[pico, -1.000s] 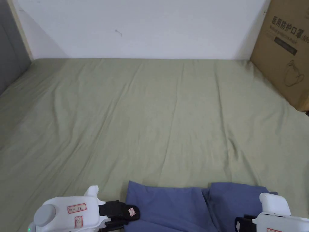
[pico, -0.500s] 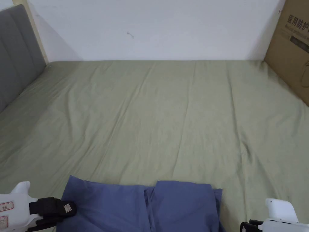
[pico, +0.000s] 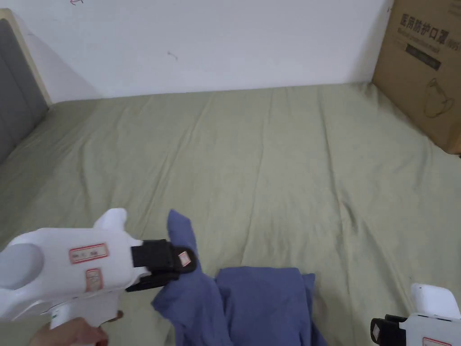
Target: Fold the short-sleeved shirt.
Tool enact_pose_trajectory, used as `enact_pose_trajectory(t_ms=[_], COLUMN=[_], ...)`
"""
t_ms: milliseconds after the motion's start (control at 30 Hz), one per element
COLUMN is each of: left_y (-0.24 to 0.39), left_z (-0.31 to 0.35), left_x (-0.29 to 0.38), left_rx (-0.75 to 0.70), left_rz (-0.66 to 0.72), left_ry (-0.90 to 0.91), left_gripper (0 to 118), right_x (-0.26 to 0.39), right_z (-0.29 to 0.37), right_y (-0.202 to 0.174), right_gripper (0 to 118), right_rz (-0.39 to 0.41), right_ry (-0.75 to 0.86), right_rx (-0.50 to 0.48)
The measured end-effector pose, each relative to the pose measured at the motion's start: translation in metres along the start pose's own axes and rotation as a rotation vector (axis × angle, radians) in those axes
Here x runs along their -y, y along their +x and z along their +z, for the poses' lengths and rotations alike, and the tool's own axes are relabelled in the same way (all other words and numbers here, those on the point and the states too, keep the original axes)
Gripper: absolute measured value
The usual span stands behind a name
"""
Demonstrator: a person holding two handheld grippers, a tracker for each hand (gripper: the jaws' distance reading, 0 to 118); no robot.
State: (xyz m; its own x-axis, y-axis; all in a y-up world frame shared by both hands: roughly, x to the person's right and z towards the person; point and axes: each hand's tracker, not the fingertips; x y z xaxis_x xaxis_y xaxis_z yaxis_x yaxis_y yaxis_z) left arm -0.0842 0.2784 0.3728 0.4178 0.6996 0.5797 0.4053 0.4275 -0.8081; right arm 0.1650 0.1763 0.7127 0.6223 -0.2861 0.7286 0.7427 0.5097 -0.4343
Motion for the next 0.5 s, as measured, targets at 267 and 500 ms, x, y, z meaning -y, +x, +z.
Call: enact_pose_trajectory(t_ms=[267,500], left_y=[0.037,0.044], left_z=[-0.135,-0.150], left_x=[0.019,0.029], left_rx=[-0.023,0.087], left_rz=[-0.098,-0.072], left_ry=[-0.249,-0.284], left_gripper=[36,110], right_x=[0.012,0.020], right_z=[0.012,0.017], right_y=[0.036,0.063], right_gripper=[1,1], right_rz=[-0.093,-0.163], right_ry=[0.020,0.013], right_rx=[0.027,0.060])
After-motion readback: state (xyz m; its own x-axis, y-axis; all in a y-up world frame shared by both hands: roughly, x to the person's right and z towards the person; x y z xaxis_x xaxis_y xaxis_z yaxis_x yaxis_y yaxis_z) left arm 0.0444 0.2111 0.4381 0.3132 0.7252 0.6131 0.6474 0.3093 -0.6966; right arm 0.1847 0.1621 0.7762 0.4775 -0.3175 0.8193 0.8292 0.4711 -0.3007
